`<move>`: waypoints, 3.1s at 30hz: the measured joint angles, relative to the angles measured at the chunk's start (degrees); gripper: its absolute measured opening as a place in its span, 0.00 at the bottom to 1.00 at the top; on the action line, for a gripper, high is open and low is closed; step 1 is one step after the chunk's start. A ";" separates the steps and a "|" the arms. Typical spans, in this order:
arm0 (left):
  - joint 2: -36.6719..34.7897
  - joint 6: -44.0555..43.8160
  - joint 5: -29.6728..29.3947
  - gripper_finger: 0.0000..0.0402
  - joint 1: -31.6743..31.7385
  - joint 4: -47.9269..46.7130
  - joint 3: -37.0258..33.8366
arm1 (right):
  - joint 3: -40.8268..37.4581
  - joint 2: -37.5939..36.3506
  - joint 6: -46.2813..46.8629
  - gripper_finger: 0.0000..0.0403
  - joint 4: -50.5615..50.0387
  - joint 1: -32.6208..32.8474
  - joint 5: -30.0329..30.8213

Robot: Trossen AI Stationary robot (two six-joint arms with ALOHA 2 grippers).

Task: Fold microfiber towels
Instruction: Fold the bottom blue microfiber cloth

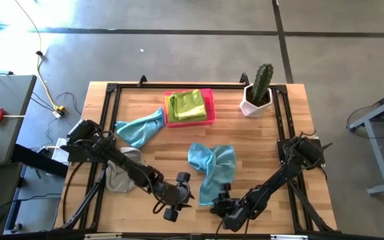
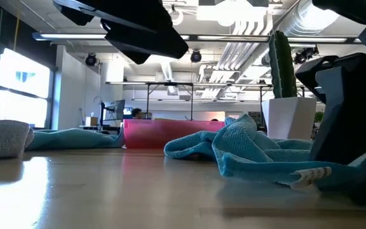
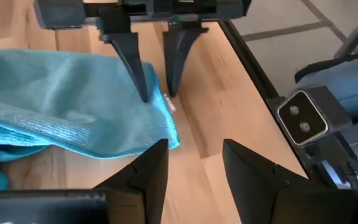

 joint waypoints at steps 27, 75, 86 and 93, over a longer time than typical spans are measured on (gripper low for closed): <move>0.69 16.42 -7.07 0.36 -0.50 5.77 -0.02 | 13.63 -1.81 5.80 0.00 -18.54 -3.11 4.11; 0.13 5.86 -4.99 0.00 4.59 -2.85 6.01 | 21.70 -2.41 0.99 0.04 -31.55 -3.35 10.30; 0.06 6.71 -2.47 0.00 6.63 -36.10 27.06 | 21.70 -11.35 10.70 0.26 -39.62 1.29 15.06; 0.06 10.77 0.43 0.00 11.35 -46.66 40.46 | 21.70 -13.49 19.63 0.30 -46.54 5.55 24.72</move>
